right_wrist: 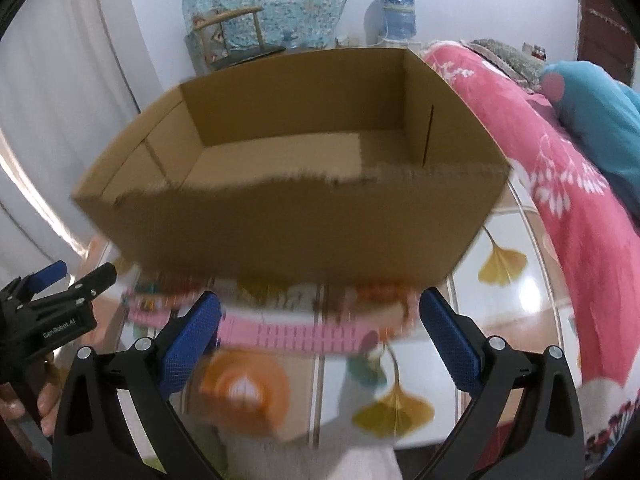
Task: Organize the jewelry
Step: 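Move both grippers toward the pink-strap smartwatch in front of the box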
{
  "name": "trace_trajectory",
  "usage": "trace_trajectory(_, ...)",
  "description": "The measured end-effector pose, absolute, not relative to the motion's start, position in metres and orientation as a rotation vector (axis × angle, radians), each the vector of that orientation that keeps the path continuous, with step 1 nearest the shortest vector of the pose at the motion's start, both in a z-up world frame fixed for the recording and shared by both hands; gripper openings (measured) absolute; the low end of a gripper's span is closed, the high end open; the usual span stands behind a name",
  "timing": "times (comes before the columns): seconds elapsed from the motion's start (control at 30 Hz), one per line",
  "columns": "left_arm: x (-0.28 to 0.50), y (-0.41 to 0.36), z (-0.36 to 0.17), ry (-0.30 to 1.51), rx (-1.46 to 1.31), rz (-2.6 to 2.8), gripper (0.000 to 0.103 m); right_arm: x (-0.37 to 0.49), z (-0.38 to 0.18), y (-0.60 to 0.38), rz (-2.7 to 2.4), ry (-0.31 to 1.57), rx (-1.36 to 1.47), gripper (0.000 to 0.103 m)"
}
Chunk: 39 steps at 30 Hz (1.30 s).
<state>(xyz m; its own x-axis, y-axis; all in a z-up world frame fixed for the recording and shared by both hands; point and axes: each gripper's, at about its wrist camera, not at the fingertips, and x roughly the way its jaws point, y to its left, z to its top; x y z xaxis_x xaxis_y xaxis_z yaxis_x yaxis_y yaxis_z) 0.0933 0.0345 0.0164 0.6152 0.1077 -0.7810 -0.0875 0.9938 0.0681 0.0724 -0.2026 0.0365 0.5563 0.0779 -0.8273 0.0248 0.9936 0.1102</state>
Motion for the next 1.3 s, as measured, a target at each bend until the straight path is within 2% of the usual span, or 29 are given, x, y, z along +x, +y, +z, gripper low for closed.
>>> trace_trajectory(0.27,0.124,0.027,0.015,0.910,0.053,0.104,0.095,0.108,0.035,-0.213,0.008,0.963,0.180,0.097)
trace_trajectory(0.67,0.153,0.023,0.013,0.913,0.042,0.126,0.095,0.149,0.032,-0.224,0.006,0.901,0.136,0.097)
trace_trajectory(1.1,0.077,0.048,0.025,0.776,-0.077,-0.133,0.095,0.063,0.070,-0.237,0.051,0.740,0.007,0.097)
trace_trajectory(1.3,0.052,0.054,0.017,0.820,-0.127,-0.228,0.095,0.045,0.060,-0.244,0.158,0.819,0.095,0.097)
